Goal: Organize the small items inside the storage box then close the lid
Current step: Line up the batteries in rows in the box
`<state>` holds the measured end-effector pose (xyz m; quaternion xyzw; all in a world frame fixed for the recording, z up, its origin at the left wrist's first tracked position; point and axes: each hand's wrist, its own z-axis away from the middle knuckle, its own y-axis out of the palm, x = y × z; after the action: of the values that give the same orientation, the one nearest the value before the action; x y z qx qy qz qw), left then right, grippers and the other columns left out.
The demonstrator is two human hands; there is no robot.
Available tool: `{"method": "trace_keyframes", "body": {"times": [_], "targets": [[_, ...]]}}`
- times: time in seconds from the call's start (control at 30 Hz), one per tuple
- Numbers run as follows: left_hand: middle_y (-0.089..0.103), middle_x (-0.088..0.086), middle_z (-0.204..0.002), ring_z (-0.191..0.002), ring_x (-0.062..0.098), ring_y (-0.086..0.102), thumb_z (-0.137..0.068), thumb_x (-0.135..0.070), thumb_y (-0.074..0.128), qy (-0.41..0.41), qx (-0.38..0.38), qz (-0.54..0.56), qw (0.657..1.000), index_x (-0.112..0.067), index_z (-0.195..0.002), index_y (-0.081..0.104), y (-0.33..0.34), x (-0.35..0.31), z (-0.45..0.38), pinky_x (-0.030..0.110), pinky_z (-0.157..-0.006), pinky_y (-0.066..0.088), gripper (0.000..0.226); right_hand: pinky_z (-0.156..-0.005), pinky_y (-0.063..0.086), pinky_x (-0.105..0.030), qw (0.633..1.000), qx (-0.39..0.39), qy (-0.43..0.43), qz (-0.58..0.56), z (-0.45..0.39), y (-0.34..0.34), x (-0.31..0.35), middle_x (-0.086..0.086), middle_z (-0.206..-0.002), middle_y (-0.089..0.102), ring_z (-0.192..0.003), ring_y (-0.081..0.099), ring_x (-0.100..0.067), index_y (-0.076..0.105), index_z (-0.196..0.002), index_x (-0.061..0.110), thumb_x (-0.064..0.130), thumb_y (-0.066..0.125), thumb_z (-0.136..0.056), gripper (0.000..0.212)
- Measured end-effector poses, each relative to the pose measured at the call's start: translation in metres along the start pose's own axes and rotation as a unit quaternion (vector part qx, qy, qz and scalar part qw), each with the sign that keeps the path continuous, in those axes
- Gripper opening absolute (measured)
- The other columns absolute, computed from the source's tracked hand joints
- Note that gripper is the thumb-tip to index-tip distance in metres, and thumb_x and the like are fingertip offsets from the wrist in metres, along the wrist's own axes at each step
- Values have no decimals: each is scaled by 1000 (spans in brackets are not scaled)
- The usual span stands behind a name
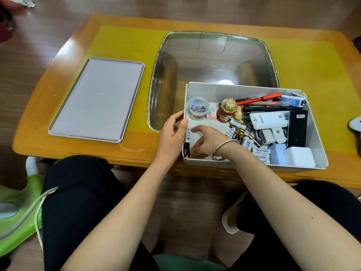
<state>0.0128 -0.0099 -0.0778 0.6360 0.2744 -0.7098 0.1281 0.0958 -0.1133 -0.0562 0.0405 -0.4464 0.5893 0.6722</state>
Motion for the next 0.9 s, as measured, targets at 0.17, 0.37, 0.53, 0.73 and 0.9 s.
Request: {"method": "trace_keyframes", "body": {"times": [0.17, 0.37, 0.53, 0.73, 0.9], "targets": [[57, -3, -130, -114, 6, 53, -99, -33, 47, 1, -2, 1, 1000, -21, -132, 51, -1, -1, -1, 19, -88, 48, 35, -61, 59, -27, 1000, 13, -10, -27, 2, -1, 0, -7, -84, 72, -71, 70, -19, 28, -143, 13, -3, 70, -75, 82], [57, -3, -130, -114, 6, 53, -99, -32, 47, -1, -1, 1, 1000, -20, -133, 50, 0, -2, 1, 16, -86, 48, 36, -64, 60, -31, 999, 29, -28, -24, 9, -6, 0, -7, -90, 72, -74, 70, -20, 23, -146, 16, -4, 70, -76, 86], [58, -2, -129, -114, 7, 54, -99, -32, 47, -2, -2, 7, 1000, -20, -132, 51, -1, -3, 2, 24, -90, 50, 36, -54, 57, -27, 999, 1, -48, -25, 21, -27, -4, -3, -92, 67, -67, 68, -18, 35, -139, 16, -1, 69, -78, 72], [58, -3, -129, -115, 8, 54, -99, -33, 47, -8, -1, 15, 1000, -21, -132, 51, -1, -3, 2, 26, -92, 49, 36, -76, 45, -22, 963, -139, -102, 206, 35, -57, -22, -2, -94, 68, -72, 56, -8, 66, -108, 19, 13, 76, -75, 36], [58, -4, -129, -115, 6, 54, -98, -34, 47, -7, -1, 18, 1000, -21, -133, 51, -1, -3, 3, 20, -88, 48, 37, -75, 44, -24, 932, -40, -86, 349, 35, -55, -31, 7, -86, 64, -81, 57, -13, 71, -100, 21, 23, 78, -72, 29]]}}
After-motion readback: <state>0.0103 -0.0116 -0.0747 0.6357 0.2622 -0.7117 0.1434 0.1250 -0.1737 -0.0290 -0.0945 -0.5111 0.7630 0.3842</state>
